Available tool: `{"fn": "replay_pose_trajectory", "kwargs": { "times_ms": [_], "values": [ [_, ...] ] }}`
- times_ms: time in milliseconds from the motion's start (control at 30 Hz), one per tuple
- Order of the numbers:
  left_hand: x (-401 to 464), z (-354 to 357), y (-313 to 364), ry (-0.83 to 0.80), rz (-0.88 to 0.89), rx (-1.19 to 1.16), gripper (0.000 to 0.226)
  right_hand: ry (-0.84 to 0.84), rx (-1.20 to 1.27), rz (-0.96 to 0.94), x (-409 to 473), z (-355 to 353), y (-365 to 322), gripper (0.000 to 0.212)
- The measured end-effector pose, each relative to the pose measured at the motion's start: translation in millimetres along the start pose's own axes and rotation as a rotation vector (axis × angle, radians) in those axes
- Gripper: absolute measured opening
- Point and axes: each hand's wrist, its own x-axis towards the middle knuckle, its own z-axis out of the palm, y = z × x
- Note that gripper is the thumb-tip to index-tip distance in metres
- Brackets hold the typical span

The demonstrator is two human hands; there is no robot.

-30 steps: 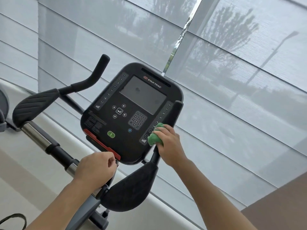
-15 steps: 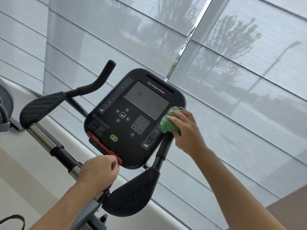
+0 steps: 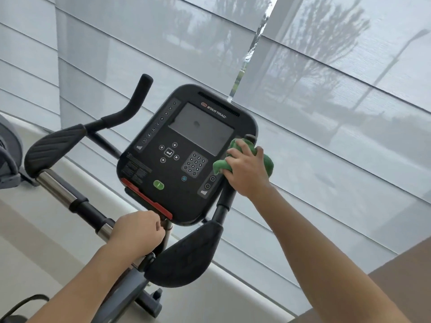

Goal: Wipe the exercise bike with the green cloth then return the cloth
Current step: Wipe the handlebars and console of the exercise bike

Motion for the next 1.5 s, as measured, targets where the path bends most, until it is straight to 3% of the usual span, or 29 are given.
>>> {"fn": "replay_pose_trajectory", "kwargs": {
  "times_ms": [133,433,500,600,700,833,1000,1067,1133,1500],
  "values": [
    [1,-5,4,-0.079,-0.011,0.054,0.025,-0.194,0.029,0.015,-13,13,-23,0.034],
    [-3,-9,7,-0.053,-0.013,0.046,0.023,-0.251,0.488,0.100,-45,19,-38,0.022],
    [-4,-9,7,-0.015,-0.018,0.016,0.025,-0.183,0.651,0.125,-56,19,-37,0.018],
    [-7,-7,6,0.080,-0.025,-0.039,0.033,0.112,0.818,0.170,-67,9,-28,0.017],
    [-7,-3,5,0.140,-0.003,-0.094,0.037,0.415,0.813,0.289,-56,-9,-4,0.023],
    [-7,-2,3,0.169,0.026,-0.101,0.030,0.566,0.834,0.522,-26,-19,30,0.028],
    [-4,3,0,0.167,0.028,-0.096,0.024,0.430,1.033,0.633,-5,14,2,0.059],
    [-3,6,1,0.178,0.023,-0.081,0.025,0.451,1.115,0.638,-10,27,-16,0.064],
    [-1,9,3,0.193,0.021,-0.071,0.027,0.457,1.120,0.637,-20,34,-22,0.062],
    [1,14,2,0.181,0.010,-0.015,0.023,0.094,1.416,0.823,-107,66,-58,0.028]
  ]
}}
